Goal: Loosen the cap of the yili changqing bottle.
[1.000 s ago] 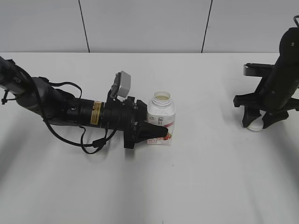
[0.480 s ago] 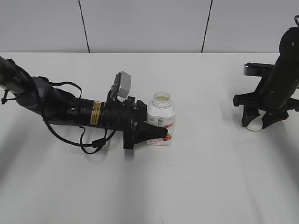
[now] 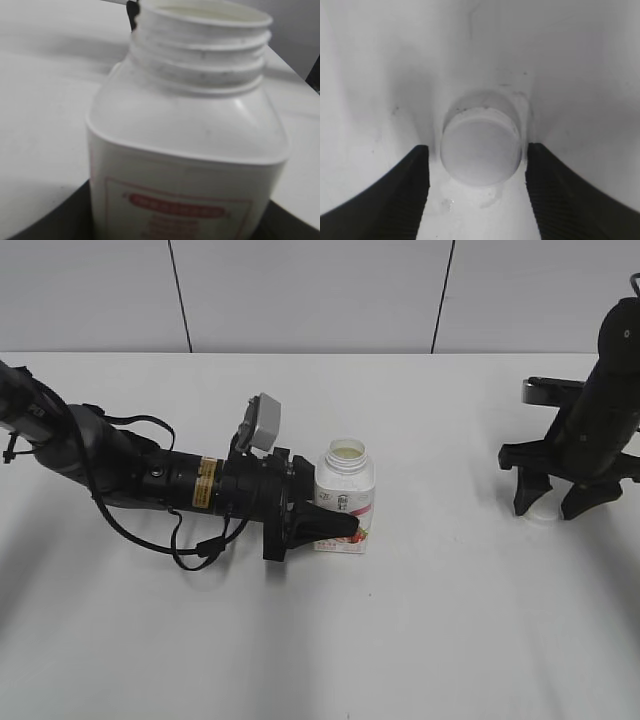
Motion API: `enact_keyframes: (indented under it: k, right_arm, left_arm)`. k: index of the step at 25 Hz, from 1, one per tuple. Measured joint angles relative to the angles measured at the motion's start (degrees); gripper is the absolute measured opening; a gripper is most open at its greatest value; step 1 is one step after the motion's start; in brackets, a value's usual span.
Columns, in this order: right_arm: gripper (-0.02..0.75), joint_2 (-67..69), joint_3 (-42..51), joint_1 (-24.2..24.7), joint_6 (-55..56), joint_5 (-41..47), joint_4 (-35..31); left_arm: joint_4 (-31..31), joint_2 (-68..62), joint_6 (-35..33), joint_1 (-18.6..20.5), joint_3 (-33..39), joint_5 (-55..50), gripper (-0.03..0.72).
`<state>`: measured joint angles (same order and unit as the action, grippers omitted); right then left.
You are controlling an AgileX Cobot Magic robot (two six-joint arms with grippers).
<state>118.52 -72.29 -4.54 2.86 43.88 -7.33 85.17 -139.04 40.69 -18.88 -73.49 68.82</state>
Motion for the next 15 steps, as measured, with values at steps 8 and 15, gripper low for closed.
enact_keyframes:
  k: [8,15]
  right_arm:
    - [0.483,-3.0,-3.7,0.0,0.1,4.8,1.5]
    - [0.483,-4.8,-5.8,0.0,0.1,7.6,1.5]
  left_arm:
    - [0.2,0.0,0.0,0.0,0.0,0.1,0.397]
    - [0.2,0.0,0.0,0.0,0.0,0.2,0.397]
